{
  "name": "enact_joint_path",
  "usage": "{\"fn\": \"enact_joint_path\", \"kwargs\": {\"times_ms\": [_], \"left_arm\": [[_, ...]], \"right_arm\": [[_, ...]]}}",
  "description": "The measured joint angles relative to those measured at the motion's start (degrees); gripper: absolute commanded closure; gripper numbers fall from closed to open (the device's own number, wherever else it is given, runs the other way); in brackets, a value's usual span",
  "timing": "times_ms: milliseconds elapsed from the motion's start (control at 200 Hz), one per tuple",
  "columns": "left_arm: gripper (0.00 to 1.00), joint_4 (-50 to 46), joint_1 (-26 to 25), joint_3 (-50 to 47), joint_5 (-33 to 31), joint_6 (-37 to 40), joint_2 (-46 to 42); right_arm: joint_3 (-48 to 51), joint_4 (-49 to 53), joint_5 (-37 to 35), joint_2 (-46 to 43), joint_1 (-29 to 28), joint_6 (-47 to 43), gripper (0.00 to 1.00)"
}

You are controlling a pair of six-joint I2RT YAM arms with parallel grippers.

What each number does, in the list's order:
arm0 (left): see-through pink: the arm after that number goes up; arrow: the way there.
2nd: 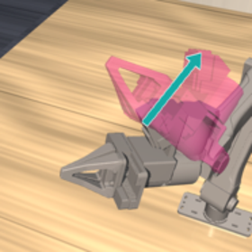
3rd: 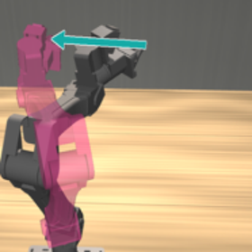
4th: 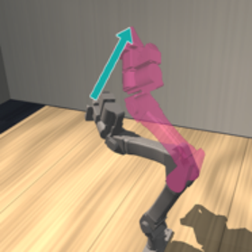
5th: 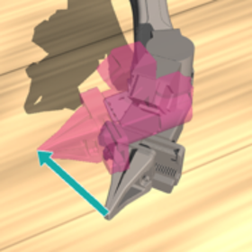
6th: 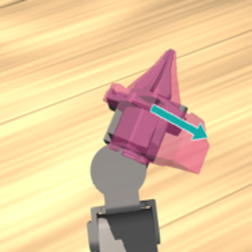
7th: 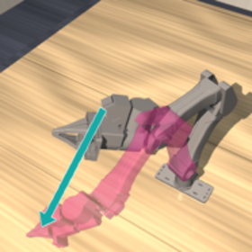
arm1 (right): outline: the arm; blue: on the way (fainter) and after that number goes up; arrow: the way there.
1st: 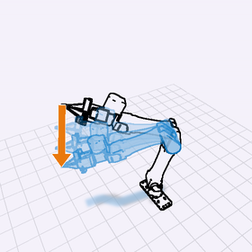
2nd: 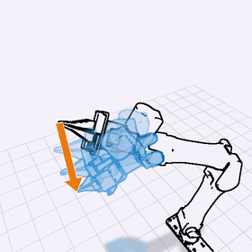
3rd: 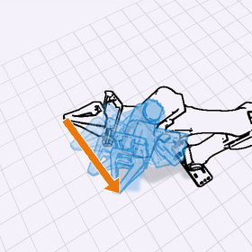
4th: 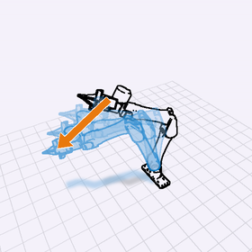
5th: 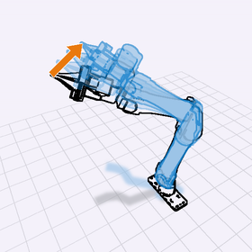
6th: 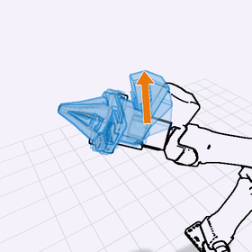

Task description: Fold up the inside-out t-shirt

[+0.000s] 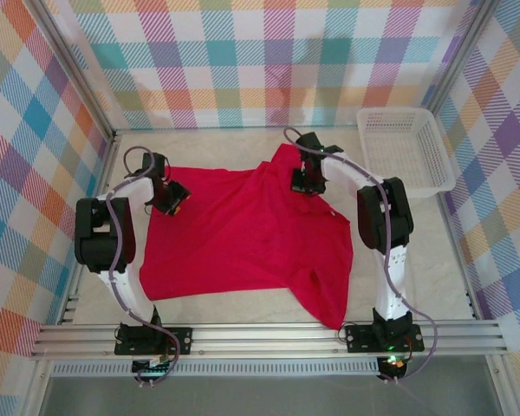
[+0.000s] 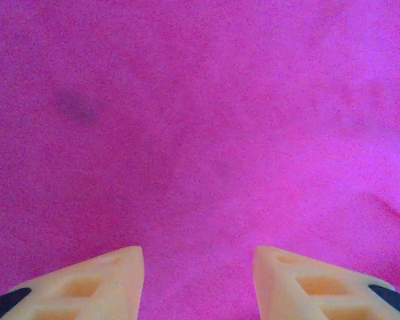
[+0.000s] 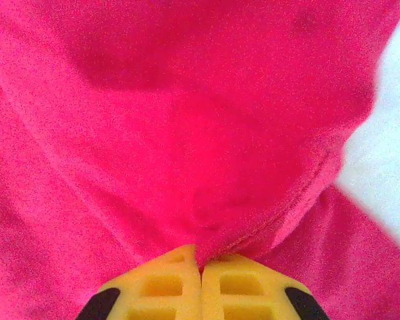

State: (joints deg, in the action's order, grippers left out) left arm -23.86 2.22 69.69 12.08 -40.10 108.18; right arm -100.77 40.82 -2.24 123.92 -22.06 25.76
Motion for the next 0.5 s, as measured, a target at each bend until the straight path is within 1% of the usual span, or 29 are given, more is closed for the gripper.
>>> {"fn": "enact_joint_path", "kwargs": {"times_ms": [100, 125, 140, 170, 230, 235, 270, 300, 345, 400, 450, 500], "left_arm": [[0.53, 0.02, 1.11, -0.24, -0.83, 0.0, 0.76], [0.53, 0.09, 1.36, -0.24, -1.14, 0.02, 0.72], [0.53, 0.09, 1.49, -0.24, -1.31, 0.02, 0.7], [0.53, 0.11, 1.7, -0.28, -1.55, 0.04, 0.7], [0.53, 0.17, 2.01, -0.46, -1.97, 0.04, 0.61], [0.53, 0.17, 2.01, -0.48, -1.99, 0.04, 0.61], [0.53, 0.17, 2.05, -0.52, -2.4, 0.07, 0.52], [0.53, 0.15, 2.05, -0.57, -2.78, 0.07, 0.42], [0.53, 0.0, 2.05, -0.66, -3.41, 0.11, 0.2], [0.52, -0.28, 2.05, -0.92, -4.59, 0.31, -0.31], [0.5, -1.22, 2.03, -1.05, -5.86, 0.52, -0.96], [0.48, -2.01, 1.95, -1.09, -6.8, 0.68, -1.92]], "right_arm": [[-8.79, 2.47, -3.98, 2.05, 2.43, -1.84, 1.0], [-11.34, 2.97, -4.98, 2.86, 3.37, -2.38, 0.98], [-12.98, 3.41, -5.64, 3.23, 3.87, -2.56, 0.93], [-16.39, 4.24, -6.88, 4.48, 4.98, -2.95, 0.79], [-23.78, 6.1, -9.2, 8.07, 7.17, -3.76, 0.7], [-24.28, 6.21, -9.38, 8.28, 7.28, -3.91, 0.66], [-29.31, 7.82, -10.91, 11.1, 8.15, -4.44, 0.53], [-33.29, 9.14, -12.26, 13.6, 8.96, -4.2, 0.47], [-39.85, 12.09, -14.6, 17.88, 10.1, -3.89, 0.44], [-45.13, 15.47, -16.74, 21.86, 10.8, -3.28, 0.42], [-46.12, 18.16, -17.84, 23.32, 10.84, -2.51, 0.41], [-44.09, 20.0, -18.38, 23.02, 10.34, -1.99, 0.39]]}}
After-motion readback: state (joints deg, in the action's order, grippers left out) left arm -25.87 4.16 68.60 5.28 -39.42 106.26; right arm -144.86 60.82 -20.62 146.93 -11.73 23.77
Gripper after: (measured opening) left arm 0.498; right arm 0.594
